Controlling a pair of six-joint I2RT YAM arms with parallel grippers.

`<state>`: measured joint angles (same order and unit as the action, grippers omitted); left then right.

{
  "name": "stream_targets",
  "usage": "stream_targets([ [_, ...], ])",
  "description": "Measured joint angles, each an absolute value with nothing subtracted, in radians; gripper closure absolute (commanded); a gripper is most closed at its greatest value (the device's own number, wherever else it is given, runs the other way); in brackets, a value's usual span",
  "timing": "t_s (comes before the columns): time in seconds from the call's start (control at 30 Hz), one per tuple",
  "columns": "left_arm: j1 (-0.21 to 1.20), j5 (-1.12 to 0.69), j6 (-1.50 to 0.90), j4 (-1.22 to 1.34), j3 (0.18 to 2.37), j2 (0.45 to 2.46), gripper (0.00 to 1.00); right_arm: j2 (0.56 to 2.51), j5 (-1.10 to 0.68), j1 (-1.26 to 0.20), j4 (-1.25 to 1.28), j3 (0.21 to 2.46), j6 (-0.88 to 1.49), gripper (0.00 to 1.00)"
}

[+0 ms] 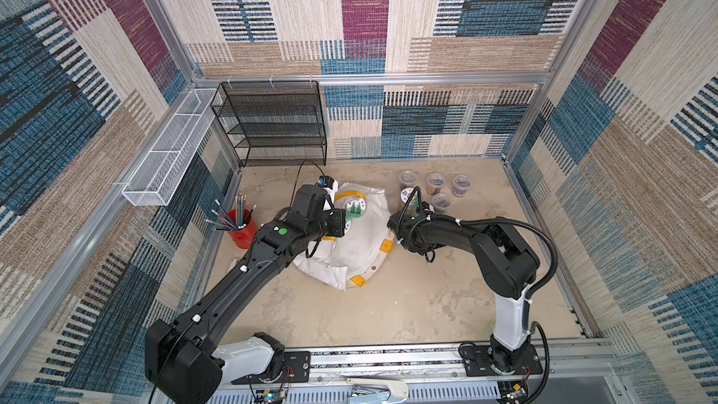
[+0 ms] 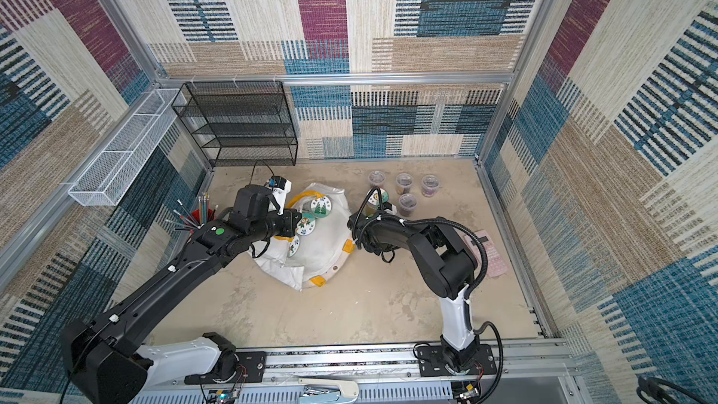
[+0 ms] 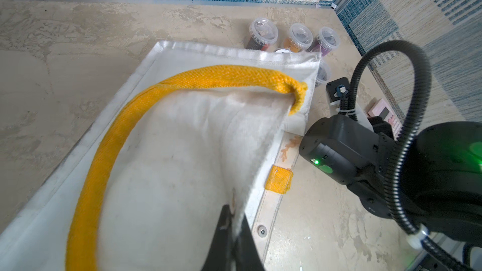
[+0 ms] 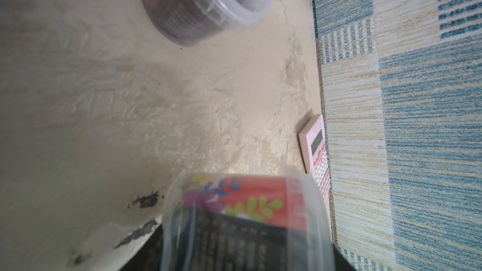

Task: Take out the seed jars from the canvas bag
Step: Place the seed jar at the center of the board.

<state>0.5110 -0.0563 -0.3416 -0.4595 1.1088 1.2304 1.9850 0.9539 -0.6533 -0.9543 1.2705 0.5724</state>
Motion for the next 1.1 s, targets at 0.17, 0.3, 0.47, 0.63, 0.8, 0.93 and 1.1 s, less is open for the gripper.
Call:
stream_targets([
  [0.17,0.504,-0.057,-0.342,-0.457,1.105,1.228,1.00,2.023,0.953,-0.653,-0.914,1.263,0.551,0.33],
  [0.3,0.499,-0.059,-0.342,-0.457,1.103,1.228,1.00,2.037,0.960,-0.654,-0.888,1.248,0.540,0.23],
  [0.47,0.493,-0.060,-0.342,-0.457,1.103,1.228,1.00,2.037,0.988,-0.656,-0.887,1.241,0.533,0.11],
  [0.63,0.490,-0.060,-0.342,-0.456,1.102,1.228,1.00,1.992,0.957,-0.653,-0.857,1.215,0.503,0.05],
  [0.8,0.485,-0.060,-0.342,-0.454,1.102,1.229,1.00,1.924,0.788,-0.663,-0.771,1.218,0.469,0.03],
  [0.93,0.482,-0.061,-0.342,-0.453,1.101,1.229,1.00,1.866,0.685,-0.684,-0.719,1.226,0.456,0.03],
  [1.1,0.478,-0.064,-0.342,-0.453,1.098,1.225,1.00,1.791,0.562,-0.694,-0.657,1.203,0.458,0.02],
])
